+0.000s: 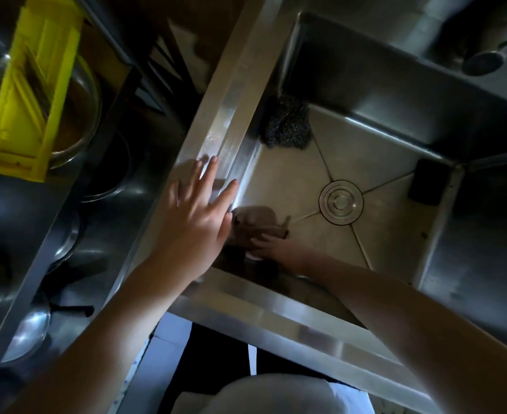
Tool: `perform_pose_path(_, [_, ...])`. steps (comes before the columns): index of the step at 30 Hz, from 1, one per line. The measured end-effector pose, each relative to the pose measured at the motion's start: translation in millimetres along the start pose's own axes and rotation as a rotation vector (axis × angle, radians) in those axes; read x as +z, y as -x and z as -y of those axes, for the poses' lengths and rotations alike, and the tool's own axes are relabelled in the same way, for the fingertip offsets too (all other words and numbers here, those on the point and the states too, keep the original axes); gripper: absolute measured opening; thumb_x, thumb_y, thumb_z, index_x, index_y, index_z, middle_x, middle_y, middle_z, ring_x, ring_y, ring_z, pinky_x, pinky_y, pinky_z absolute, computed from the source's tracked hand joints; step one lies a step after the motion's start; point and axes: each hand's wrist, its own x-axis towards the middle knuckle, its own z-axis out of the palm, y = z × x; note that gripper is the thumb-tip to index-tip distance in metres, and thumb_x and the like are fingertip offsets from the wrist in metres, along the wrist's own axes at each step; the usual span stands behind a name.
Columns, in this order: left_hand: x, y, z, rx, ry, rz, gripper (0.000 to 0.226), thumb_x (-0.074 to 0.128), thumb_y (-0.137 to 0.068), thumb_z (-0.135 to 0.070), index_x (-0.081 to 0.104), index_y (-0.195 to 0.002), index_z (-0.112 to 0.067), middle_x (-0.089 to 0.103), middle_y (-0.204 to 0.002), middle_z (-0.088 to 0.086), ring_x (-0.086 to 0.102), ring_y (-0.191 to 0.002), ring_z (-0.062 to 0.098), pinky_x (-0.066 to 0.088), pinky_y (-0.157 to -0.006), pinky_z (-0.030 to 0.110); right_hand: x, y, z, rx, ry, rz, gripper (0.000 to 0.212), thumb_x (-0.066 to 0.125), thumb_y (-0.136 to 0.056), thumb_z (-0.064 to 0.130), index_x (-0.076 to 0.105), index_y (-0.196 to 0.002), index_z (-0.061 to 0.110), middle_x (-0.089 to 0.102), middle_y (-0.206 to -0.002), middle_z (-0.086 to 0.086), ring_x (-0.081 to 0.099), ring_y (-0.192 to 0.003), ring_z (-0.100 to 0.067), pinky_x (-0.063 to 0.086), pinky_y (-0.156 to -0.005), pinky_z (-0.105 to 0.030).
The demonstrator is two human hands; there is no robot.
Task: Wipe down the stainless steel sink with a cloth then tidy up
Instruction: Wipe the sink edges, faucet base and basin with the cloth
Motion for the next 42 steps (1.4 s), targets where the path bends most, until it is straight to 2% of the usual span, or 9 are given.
perform_pose_path(4, [-0.9,2.9,0.1,-0.042,0.013,0.022,0.050,0.059,-0.087,-0.016,0.048,-0.135,-0.011,0.023,-0.152,0.023,0.024,-0.140,0.038,0.028,-0.102,0.057,-15.8,19.4,-34.4,0.005,-0.115,-0.075,0.053,0.042,-0.094,-0.003,0.038,-0.144,0.015,0.018,-0.158,-0.008,0.016,-0.146,-0.026,0.015,-0.118,-0.035])
perform_pose_path(9, [1.6,5.9,-0.5,-0.090,-0.005,0.048,0.052,0.055,-0.090,-0.022,0.042,-0.140,-0.015,0.015,-0.155,0.019,0.015,-0.143,0.035,0.019,-0.108,0.058,-40.4,22.2,-69.7,0.387,-0.305,-0.419,0.054,0.039,-0.096,-0.003,0.037,-0.145,0.018,0.018,-0.157,-0.007,0.018,-0.146,-0.023,0.013,-0.119,-0.032])
perform_pose_path(12, [4.8,7.7,-2.6,-0.096,-0.038,0.044,0.051,0.052,-0.091,-0.024,0.041,-0.140,-0.015,0.014,-0.156,0.018,0.015,-0.143,0.036,0.020,-0.108,0.056,-62.1,-8.1,-63.0,0.503,-0.335,-0.504,0.060,0.041,-0.091,-0.004,0.038,-0.144,0.024,0.019,-0.158,-0.001,0.021,-0.145,-0.022,0.020,-0.118,-0.034])
perform_pose_path(20, [21.9,17.9,-13.3,-0.092,0.013,-0.057,0.042,0.063,-0.084,-0.013,0.057,-0.126,-0.010,0.036,-0.146,0.024,0.033,-0.134,0.044,0.028,-0.102,0.061,-41.1,-30.5,-7.7,0.136,-0.016,-0.219,0.062,0.039,-0.092,-0.003,0.031,-0.147,0.025,0.015,-0.159,-0.002,0.019,-0.145,-0.024,0.024,-0.116,-0.038])
perform_pose_path(23, [28.8,22.6,-16.1,-0.105,0.009,-0.081,0.041,0.057,-0.085,-0.016,0.055,-0.127,-0.012,0.036,-0.146,0.023,0.034,-0.134,0.043,0.028,-0.102,0.061,-18.0,-2.5,-7.7,-0.042,0.069,-0.088,0.053,0.043,-0.094,0.007,0.034,-0.145,0.020,0.022,-0.157,-0.005,0.017,-0.145,-0.026,0.011,-0.114,-0.035])
perform_pose_path(29, [39.5,36.1,-26.2,-0.158,0.005,-0.105,0.046,0.060,-0.083,-0.019,0.050,-0.128,-0.018,0.033,-0.148,0.021,0.032,-0.136,0.038,0.025,-0.104,0.060,17.2,71.9,-62.1,-0.107,0.201,0.136,0.060,0.046,-0.093,0.003,0.034,-0.145,0.029,0.016,-0.158,0.002,0.008,-0.147,-0.023,0.006,-0.118,-0.040])
perform_pose_path(32, [42.1,48.1,-36.3,-0.167,-0.056,-0.119,0.044,0.050,-0.086,-0.024,0.054,-0.129,-0.016,0.037,-0.146,0.021,0.037,-0.131,0.038,0.030,-0.098,0.055,22.6,93.1,-87.6,-0.098,0.218,0.154,0.068,0.047,-0.088,-0.006,0.034,-0.144,0.030,0.014,-0.158,0.006,0.007,-0.147,-0.020,0.002,-0.119,-0.042])
perform_pose_path(35, [41.9,56.4,-44.3,-0.215,-0.045,-0.085,0.043,0.045,-0.087,-0.025,0.056,-0.127,-0.013,0.036,-0.146,0.022,0.040,-0.128,0.040,0.033,-0.096,0.055,17.5,76.5,-80.2,-0.108,0.224,0.142,0.075,0.047,-0.083,-0.012,0.034,-0.145,0.029,0.013,-0.158,0.005,0.008,-0.147,-0.022,0.013,-0.119,-0.048])
perform_pose_path(42, [43.3,74.7,-60.2,-0.267,-0.011,-0.091,0.038,0.060,-0.084,-0.020,0.062,-0.121,-0.010,0.040,-0.143,0.025,0.044,-0.127,0.040,0.032,-0.099,0.058,-24.2,-4.3,-18.5,-0.105,0.236,0.064,0.072,0.054,-0.086,-0.003,0.028,-0.147,0.024,0.010,-0.160,-0.002,0.009,-0.147,-0.025,0.021,-0.117,-0.046])
